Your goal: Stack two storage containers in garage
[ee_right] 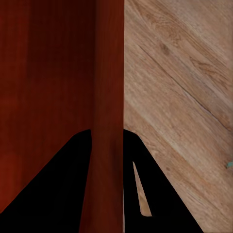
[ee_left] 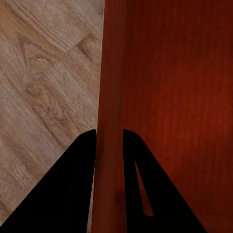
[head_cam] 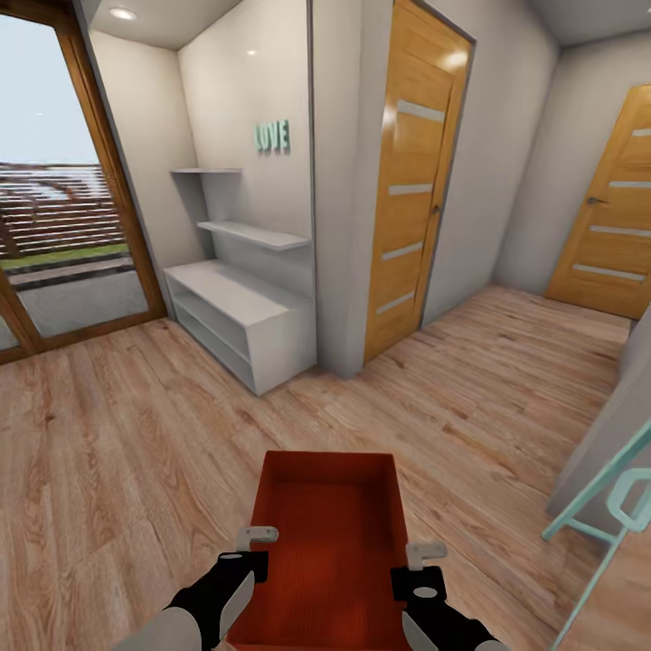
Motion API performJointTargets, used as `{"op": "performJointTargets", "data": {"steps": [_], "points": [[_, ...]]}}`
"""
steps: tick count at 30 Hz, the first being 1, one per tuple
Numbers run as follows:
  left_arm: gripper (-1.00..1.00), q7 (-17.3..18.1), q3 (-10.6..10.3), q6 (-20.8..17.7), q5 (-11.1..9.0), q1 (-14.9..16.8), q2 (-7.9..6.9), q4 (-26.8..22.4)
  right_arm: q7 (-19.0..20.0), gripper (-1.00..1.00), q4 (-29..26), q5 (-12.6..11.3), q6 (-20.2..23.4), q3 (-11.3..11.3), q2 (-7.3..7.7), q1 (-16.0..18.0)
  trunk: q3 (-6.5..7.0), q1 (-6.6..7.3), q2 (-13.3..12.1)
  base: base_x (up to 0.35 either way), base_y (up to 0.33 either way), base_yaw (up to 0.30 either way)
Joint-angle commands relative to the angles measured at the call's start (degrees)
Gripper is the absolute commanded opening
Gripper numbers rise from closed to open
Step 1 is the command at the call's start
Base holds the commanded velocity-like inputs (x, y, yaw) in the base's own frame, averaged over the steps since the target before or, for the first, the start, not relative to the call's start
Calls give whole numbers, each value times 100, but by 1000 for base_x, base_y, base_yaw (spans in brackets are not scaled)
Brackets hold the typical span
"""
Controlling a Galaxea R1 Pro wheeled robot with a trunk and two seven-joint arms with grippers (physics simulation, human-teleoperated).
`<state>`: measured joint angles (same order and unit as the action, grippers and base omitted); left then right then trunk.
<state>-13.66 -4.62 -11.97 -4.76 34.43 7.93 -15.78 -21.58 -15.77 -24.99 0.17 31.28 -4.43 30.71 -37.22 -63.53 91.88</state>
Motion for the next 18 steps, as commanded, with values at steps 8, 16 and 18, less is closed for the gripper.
{"op": "performJointTargets", "data": {"steps": [8,16,18], "points": [[-100,-76,-39,-52,133,2,-27,-30,-56,-100,81,-93,-6,-34,30,5,-5,-3,2,322,0,0],[-100,-76,-39,-52,133,2,-28,-30,-56,-100,82,-93,-8,-34,30,5,-5,-3,2,322,0,0],[-100,-76,-39,-52,133,2,-28,-30,-56,-100,81,-93,-8,-34,30,5,-5,-3,2,322,0,0]]}}
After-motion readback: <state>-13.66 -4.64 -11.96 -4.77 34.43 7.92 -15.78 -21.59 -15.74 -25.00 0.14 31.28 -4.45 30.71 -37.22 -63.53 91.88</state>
